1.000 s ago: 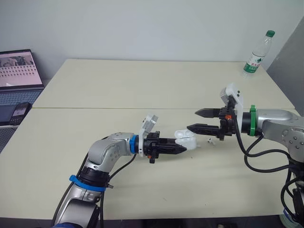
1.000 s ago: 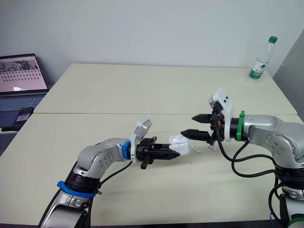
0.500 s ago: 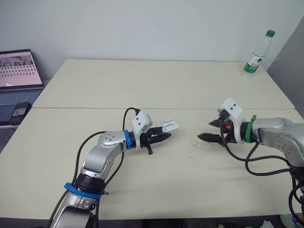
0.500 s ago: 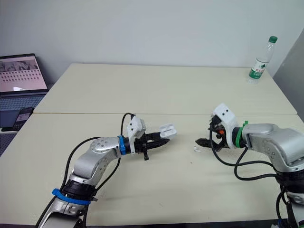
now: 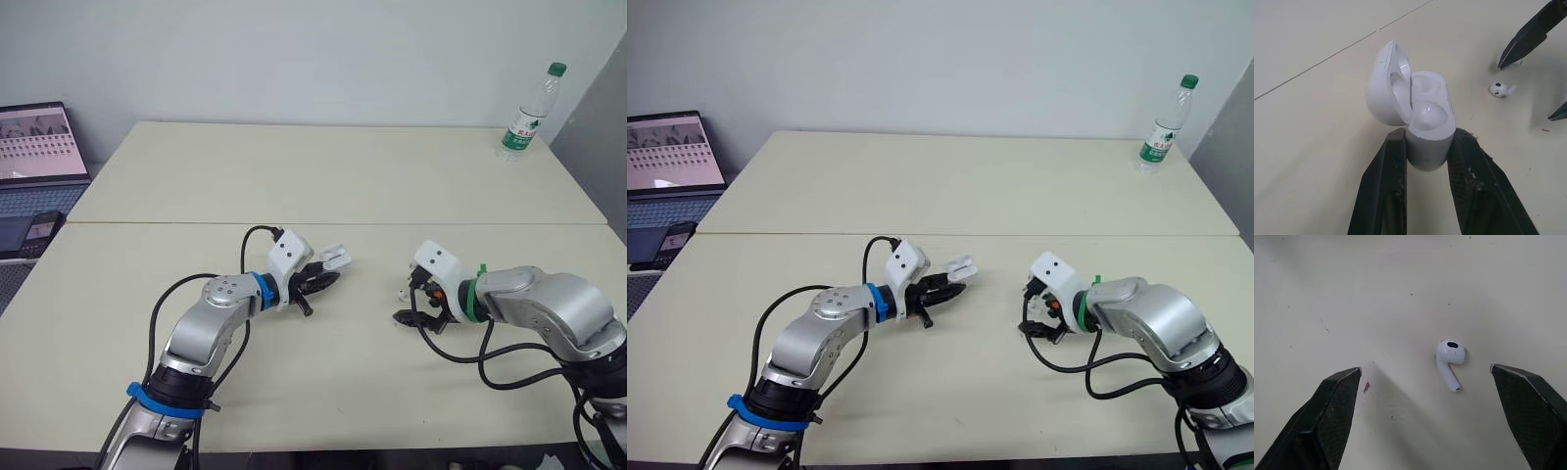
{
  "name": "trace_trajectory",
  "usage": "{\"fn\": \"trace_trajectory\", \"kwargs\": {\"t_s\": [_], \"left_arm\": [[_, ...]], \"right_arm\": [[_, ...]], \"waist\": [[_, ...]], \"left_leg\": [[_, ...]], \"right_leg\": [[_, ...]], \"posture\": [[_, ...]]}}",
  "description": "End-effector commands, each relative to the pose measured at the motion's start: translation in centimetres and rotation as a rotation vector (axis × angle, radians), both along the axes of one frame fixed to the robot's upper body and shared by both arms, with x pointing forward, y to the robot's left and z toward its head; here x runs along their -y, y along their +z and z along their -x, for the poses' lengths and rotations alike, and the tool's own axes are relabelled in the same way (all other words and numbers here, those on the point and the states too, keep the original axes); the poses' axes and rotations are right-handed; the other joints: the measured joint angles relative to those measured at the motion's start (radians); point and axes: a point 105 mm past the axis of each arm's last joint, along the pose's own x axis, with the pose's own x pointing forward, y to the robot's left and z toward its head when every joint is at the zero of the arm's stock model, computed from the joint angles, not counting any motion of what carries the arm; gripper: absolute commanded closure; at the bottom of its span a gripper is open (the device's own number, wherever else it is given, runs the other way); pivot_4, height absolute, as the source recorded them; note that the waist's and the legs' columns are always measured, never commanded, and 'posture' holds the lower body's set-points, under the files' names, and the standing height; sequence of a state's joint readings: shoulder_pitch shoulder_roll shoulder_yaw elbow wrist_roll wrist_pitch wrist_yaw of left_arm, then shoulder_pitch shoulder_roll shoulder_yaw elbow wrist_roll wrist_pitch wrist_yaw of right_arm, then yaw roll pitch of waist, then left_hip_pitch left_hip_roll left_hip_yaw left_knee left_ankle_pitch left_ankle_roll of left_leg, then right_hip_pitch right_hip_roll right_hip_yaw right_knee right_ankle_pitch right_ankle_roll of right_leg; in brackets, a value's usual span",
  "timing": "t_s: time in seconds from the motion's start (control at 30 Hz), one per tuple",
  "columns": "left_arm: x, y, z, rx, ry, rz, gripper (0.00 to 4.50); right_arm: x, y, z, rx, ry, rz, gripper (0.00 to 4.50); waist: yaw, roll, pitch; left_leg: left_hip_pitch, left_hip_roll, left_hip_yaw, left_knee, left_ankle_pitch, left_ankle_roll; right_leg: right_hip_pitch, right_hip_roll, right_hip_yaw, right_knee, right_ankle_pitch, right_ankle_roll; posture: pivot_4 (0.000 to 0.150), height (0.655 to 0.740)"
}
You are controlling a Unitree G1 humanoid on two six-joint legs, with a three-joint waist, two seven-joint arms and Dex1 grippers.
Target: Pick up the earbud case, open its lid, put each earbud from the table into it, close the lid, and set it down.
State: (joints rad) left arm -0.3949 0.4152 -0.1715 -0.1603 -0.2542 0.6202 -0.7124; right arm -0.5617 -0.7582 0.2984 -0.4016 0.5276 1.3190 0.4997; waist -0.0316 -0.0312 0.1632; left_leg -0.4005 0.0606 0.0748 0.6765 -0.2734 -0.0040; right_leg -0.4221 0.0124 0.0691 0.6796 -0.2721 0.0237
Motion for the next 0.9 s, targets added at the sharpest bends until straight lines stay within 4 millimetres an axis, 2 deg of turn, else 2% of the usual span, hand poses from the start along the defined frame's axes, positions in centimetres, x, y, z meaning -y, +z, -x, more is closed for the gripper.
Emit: {"fn": "trace_trajectory", "kwargs": {"t_s": [0.03, 0.13, 0.23, 0.53, 0.73, 0.83, 0.9], "left_arm": [[0.8, 1.2, 0.3, 0.058, -0.019, -0.009, 3.72], [1.0, 1.0, 0.5, 0.058, -0.022, -0.012, 3.72], [1.2, 1.3, 0.5, 0.063, -0.024, -0.014, 3.72], [1.5, 2.3, 0.4, 0.083, -0.029, -0.029, 3.72], [1.6, 2.9, 0.4, 0.092, -0.032, -0.025, 3.72], [1.4, 3.0, 0.7, 0.091, -0.046, -0.014, 3.72], [1.2, 3.3, 1.3, 0.082, -0.090, 0.027, 3.72]], "right_arm": [[0.0, 0.6, -1.0, 0.035, -0.049, 0.008, 0.07], [-0.3, 0.5, -1.3, 0.036, -0.059, 0.009, 0.07], [-0.7, 0.2, -1.2, 0.033, -0.052, 0.008, 0.62], [-1.2, 0.1, -1.1, 0.046, -0.037, 0.002, 3.99], [-0.7, 0.9, -1.0, 0.082, -0.002, 0.005, 4.09], [0.6, 1.9, 0.5, 0.095, 0.101, 0.031, 4.09], [2.3, 2.3, 2.4, 0.086, 0.234, 0.080, 4.09]], "waist": [[0.000, 0.000, 0.000], [0.000, 0.000, 0.000], [0.000, 0.000, 0.000], [0.000, 0.000, 0.000], [0.000, 0.000, 0.000], [0.002, 0.000, 0.000], [0.008, 0.000, 0.000]], "left_leg": [[0.000, 0.000, 0.000, 0.000, 0.000, 0.000], [0.000, 0.000, 0.000, 0.000, 0.000, 0.000], [0.000, 0.000, 0.000, 0.000, 0.000, 0.000], [0.000, 0.000, 0.000, 0.000, 0.000, 0.000], [0.000, 0.000, 0.000, 0.000, 0.000, 0.000], [-0.001, -0.001, 0.000, 0.000, 0.000, 0.000], [-0.001, -0.001, -0.001, 0.000, 0.000, 0.000]], "right_leg": [[0.000, 0.000, 0.000, 0.000, 0.000, 0.000], [0.000, 0.000, 0.000, 0.000, 0.000, 0.000], [0.000, 0.000, 0.000, 0.000, 0.000, 0.000], [0.000, 0.000, 0.000, 0.000, 0.000, 0.000], [0.000, 0.000, 0.000, 0.000, 0.000, 0.000], [0.000, 0.000, 0.000, 0.000, 0.000, 0.000], [0.000, -0.001, -0.001, -0.001, 0.000, 0.000]], "posture": [[0.150, 0.7362], [0.150, 0.7362], [0.150, 0.7362], [0.150, 0.7362], [0.150, 0.7362], [0.150, 0.7362], [0.150, 0.7362]]}}
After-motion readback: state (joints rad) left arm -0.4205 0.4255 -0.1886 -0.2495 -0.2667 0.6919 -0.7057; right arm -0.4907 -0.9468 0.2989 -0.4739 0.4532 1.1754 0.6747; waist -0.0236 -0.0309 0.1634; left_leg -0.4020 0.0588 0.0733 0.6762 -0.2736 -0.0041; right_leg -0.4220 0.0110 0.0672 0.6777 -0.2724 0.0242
